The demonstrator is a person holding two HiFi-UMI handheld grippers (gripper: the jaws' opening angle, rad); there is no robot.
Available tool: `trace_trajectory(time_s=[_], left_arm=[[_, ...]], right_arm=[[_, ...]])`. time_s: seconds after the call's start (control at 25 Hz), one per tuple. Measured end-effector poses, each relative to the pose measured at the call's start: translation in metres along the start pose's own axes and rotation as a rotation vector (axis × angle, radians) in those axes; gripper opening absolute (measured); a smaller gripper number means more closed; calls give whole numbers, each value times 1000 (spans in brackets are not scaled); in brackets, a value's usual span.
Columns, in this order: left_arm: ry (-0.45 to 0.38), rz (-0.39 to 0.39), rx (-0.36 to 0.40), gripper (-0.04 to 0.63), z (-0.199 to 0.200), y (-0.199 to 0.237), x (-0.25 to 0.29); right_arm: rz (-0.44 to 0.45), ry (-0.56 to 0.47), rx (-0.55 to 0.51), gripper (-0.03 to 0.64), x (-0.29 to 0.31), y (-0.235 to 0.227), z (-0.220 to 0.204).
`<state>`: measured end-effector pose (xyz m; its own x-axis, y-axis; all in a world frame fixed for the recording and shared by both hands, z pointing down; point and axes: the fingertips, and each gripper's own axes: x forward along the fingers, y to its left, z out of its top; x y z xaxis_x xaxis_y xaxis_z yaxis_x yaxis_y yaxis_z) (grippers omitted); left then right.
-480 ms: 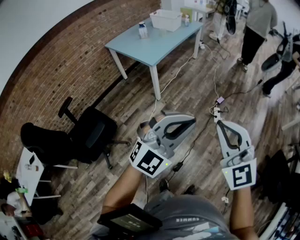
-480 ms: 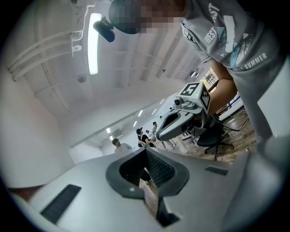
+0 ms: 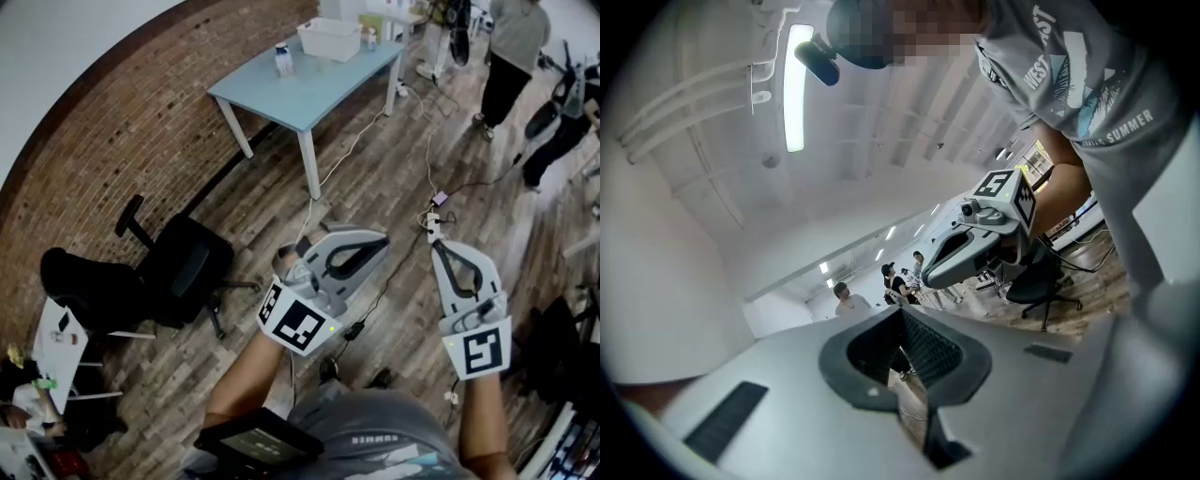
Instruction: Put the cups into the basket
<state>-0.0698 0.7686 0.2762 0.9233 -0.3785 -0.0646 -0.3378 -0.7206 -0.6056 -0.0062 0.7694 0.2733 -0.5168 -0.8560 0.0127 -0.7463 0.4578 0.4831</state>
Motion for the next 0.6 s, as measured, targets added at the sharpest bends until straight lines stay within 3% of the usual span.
trace_trajectory(time_s=[0.6], left_arm=[[21,3,-3,0,-10,8,-12]], right_arm=[[-7,-9,15,12,12,9,2]])
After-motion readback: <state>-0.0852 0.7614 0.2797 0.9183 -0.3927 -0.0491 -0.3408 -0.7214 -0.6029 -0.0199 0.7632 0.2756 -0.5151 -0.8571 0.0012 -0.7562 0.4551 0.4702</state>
